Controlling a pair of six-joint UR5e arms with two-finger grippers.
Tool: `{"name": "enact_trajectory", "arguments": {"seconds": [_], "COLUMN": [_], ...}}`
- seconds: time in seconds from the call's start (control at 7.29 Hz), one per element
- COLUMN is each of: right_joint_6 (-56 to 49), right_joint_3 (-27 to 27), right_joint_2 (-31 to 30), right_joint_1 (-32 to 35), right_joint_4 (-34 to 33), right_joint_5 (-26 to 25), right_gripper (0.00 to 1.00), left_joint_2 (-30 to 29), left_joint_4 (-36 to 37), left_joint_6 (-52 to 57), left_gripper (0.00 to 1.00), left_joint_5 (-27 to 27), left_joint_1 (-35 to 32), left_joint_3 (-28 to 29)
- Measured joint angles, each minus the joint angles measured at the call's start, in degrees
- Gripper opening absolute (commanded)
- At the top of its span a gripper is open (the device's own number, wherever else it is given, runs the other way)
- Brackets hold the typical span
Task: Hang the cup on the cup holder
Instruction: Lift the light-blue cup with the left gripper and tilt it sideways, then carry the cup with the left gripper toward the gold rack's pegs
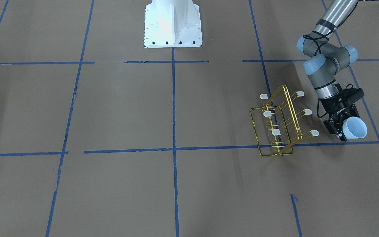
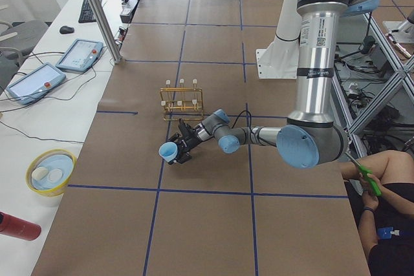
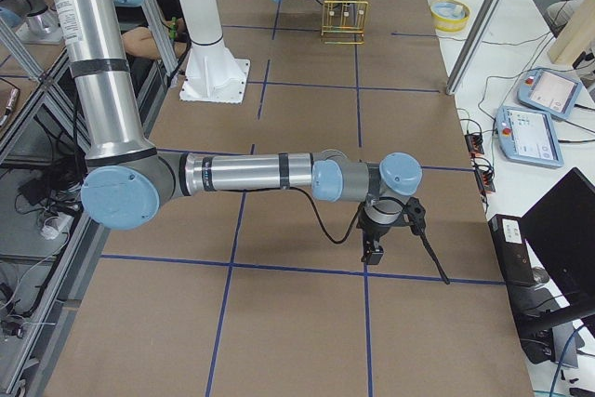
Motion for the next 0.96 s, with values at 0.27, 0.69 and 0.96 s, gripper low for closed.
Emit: {"name": "enact_trajectory", "arguments": {"seconds": [0.27,0.69,0.96], "right_joint_6": [0.0,0.0,0.0], "right_joint_3": [0.0,0.0,0.0], "right_joint_2": [0.0,0.0,0.0], "right_joint_1": [0.0,0.0,0.0], "right_joint_4": [0.0,0.0,0.0], "right_joint_5": [0.0,0.0,0.0], "right_gripper": [1.00,1.00,1.00], "left_joint_2": [1.7,9.2,12.7], "left_joint_4": [-0.1,-3.3,-18.2], "left_joint_6": [0.3,5.2,5.7], "left_gripper": [0.00,0.00,0.00], "left_joint_5": [-0.3,-5.6,-10.4], "left_joint_1": [0.0,-1.3,-4.8], "left_joint_3": [-2.9,-13.1,-16.7]}}
